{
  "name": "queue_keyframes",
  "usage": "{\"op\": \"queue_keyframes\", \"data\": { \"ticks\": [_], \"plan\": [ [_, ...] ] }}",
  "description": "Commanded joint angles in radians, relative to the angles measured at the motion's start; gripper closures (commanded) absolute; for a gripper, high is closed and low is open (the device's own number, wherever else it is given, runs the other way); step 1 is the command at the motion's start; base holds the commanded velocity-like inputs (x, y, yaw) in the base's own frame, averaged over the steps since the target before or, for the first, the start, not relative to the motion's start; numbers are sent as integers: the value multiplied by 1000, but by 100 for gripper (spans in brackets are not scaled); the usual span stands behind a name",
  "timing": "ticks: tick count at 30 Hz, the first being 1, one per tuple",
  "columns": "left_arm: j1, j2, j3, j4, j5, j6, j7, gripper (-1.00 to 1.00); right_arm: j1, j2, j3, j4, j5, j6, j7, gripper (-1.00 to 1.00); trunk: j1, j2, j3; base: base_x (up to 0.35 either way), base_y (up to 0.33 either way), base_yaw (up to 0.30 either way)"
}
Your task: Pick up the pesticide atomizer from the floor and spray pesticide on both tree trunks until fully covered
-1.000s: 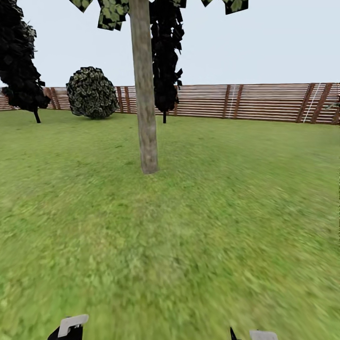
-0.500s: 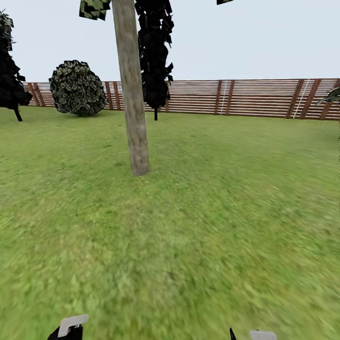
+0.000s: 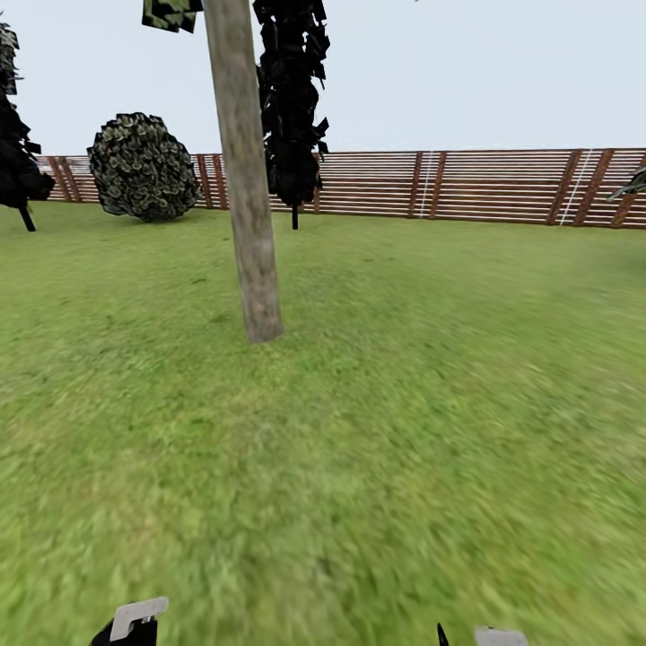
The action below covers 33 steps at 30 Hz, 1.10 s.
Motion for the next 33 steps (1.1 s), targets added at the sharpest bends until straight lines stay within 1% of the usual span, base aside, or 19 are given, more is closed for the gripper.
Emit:
{"op": "queue_keyframes", "data": {
  "ticks": [1,23,29,33],
  "plan": [
    [-1,0,-2,1,10,-3,-1,100,-1,0,-1,1,0,-3,0,-100,0,0,-1,339,0,0],
    [-1,0,-2,1,10,-3,-1,100,-1,1,-1,1,0,-3,-1,-100,0,0,-1,339,0,0],
    [-1,0,-2,1,10,-3,-2,100,-1,2,1,1,0,-3,-1,-100,0,0,-1,339,0,171],
    [-1,0,-2,1,10,-3,-2,100,-1,2,1,1,0,-3,-1,-100,0,0,-1,339,0,75]
  ]
}}
